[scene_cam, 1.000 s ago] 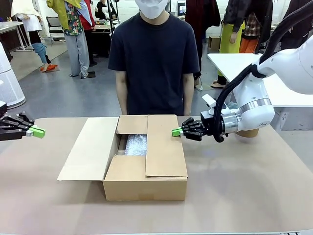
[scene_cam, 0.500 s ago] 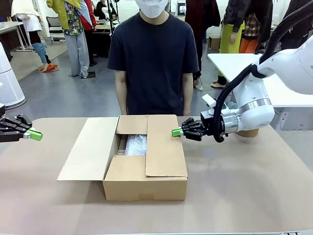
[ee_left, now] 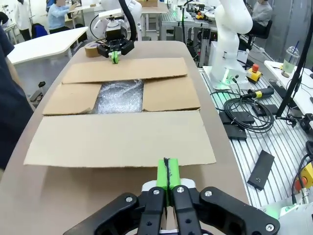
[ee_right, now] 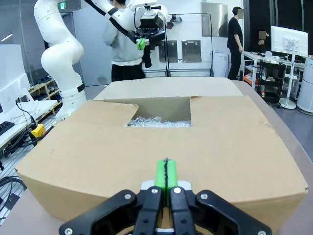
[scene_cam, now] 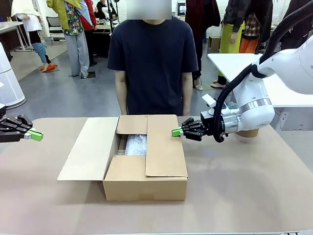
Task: Wrap the clocks to prevent damage.
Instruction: Push the left (or right) flap of the Package Box to close it.
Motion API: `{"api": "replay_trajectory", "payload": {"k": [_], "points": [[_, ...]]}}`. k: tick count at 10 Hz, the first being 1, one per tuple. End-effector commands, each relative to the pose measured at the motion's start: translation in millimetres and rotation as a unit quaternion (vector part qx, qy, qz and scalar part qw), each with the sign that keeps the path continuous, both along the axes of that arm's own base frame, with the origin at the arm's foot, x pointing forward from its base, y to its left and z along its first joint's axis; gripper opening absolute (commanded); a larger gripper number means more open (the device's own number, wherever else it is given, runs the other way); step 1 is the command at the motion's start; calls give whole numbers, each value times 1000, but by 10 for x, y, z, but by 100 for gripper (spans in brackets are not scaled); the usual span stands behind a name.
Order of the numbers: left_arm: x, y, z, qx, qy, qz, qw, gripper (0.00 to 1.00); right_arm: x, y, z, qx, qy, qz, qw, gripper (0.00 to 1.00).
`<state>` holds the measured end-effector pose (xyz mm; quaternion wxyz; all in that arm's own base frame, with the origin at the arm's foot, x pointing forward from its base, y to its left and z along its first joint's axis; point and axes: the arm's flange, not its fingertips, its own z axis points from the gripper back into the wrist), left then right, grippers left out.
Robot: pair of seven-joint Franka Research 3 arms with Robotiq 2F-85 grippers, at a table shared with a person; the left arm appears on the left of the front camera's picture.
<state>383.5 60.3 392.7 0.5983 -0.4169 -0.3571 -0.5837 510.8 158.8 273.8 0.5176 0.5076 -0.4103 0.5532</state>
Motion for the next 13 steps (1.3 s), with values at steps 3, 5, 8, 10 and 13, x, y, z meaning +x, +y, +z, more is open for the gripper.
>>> {"api": "replay_trajectory", "payload": {"k": [3, 5, 8, 10, 13], "points": [[407, 160, -712, -10, 37, 25, 999, 1, -5, 17, -44, -5, 2, -2, 1000, 1], [546, 34, -1031, 0, 38, 16, 999, 1, -5, 17, -44, -5, 2, -2, 1000, 1], [706, -260, -1363, 18, 32, 16, 999, 1, -5, 17, -44, -5, 2, -2, 1000, 1], [757, -469, -1372, -10, -29, 3, 1000, 1, -5, 17, -44, -5, 2, -2, 1000, 1], [776, -673, -1353, -24, -47, 5, 999, 1, -5, 17, -44, -5, 2, -2, 1000, 1]]}}
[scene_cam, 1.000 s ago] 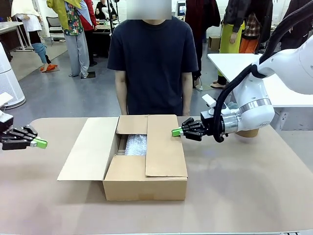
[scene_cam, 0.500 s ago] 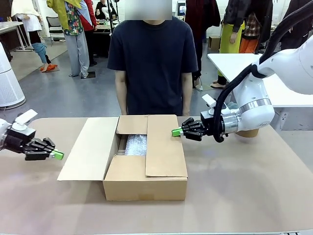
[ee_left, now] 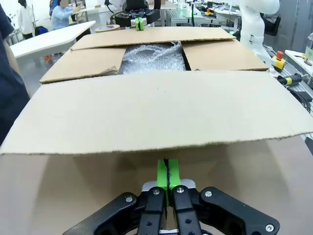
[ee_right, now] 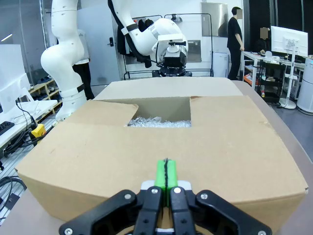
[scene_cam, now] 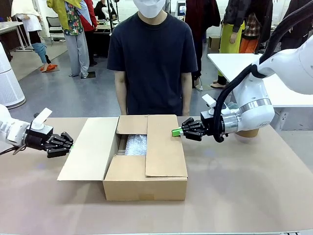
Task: Wrap the clocks to prevent damage.
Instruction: Push the left (or right) flap of the Package Box to close it.
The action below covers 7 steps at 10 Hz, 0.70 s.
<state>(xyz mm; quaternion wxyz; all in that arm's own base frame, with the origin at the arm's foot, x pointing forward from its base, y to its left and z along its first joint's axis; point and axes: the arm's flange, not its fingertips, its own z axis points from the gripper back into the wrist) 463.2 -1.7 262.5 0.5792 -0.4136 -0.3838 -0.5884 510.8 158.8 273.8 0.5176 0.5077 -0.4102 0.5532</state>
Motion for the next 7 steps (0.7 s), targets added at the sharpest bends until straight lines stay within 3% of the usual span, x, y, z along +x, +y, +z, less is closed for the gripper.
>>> {"api": "replay_trajectory", "payload": {"k": [1, 3, 5, 7], "points": [[6, -144, -30, -10, -13, 7, 1000, 1, -6, 17, -44, -5, 2, -2, 1000, 1], [50, -295, 45, -43, 5, 8, 999, 1, -6, 17, -44, -5, 2, -2, 1000, 1], [110, -323, 121, -121, 46, 33, 991, 1, -6, 17, -44, -5, 2, -2, 1000, 1], [138, -441, 141, -136, 55, 31, 989, 1, -6, 17, -44, -5, 2, -2, 1000, 1]]}}
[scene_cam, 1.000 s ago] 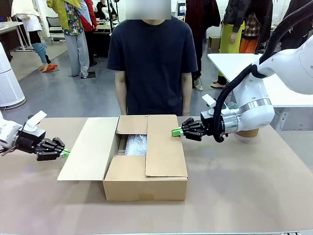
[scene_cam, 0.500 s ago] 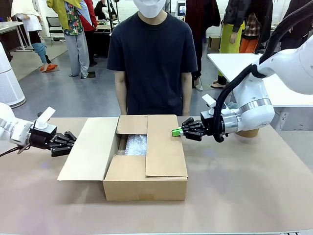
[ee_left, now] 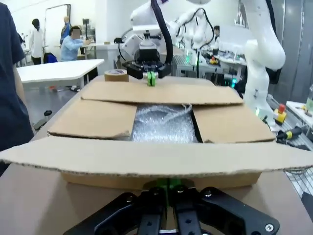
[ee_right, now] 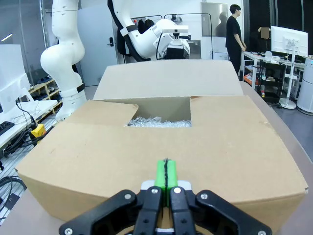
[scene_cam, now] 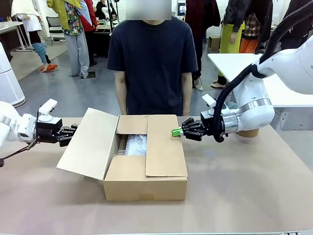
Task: Wrap the clocks to prevent damage.
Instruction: Push the left (or right) flap of the Package Box to close it.
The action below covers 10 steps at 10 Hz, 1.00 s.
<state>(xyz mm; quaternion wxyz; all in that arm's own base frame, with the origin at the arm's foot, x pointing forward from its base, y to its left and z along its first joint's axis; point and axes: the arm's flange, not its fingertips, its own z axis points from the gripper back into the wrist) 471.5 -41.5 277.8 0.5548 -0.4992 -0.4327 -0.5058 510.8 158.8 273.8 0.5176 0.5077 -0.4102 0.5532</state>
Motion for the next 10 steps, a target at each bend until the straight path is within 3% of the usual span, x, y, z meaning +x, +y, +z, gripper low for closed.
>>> {"api": "replay_trajectory", "payload": {"k": [1, 10], "points": [[61, -120, -9, -17, 11, 7, 1000, 1, -5, 17, -44, -5, 2, -2, 1000, 1], [216, -924, -106, 2, 19, -34, 999, 1, -5, 17, -44, -5, 2, -2, 1000, 1]]}}
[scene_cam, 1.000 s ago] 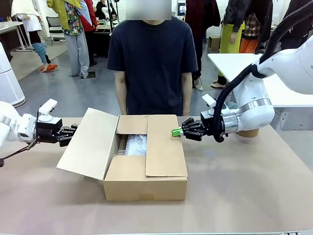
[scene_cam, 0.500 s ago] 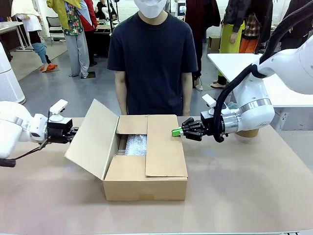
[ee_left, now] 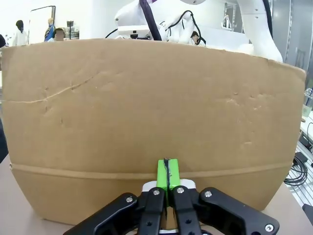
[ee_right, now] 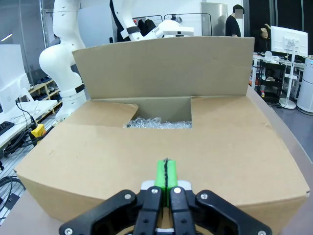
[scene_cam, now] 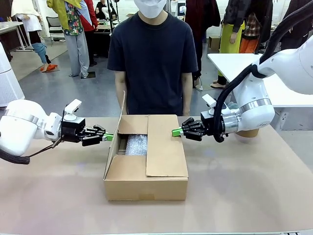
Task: Wrap the clocks to prevent damage.
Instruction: Push the left (or right) flap of the Package Box to close it.
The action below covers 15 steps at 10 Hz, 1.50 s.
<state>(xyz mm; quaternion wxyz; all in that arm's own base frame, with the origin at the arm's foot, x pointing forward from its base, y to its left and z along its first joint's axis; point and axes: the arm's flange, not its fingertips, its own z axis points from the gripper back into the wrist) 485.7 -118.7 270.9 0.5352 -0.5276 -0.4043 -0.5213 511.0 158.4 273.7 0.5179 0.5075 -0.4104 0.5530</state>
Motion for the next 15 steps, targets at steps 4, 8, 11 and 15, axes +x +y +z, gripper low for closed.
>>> {"api": "replay_trajectory", "payload": {"k": [4, 8, 11, 15], "points": [[93, -215, 32, 3, -3, 10, 1000, 1, -7, 20, -44, -5, 2, -2, 1000, 1], [65, -215, 156, -2, -13, 3, 1000, 1, -7, 20, -44, -5, 2, -2, 1000, 1], [41, -255, 164, -4, -14, -5, 1000, 1, -7, 20, -44, -5, 2, -2, 1000, 1], [69, -259, -76, 15, 3, -1, 1000, 1, -7, 20, -44, -5, 2, -2, 1000, 1]]}}
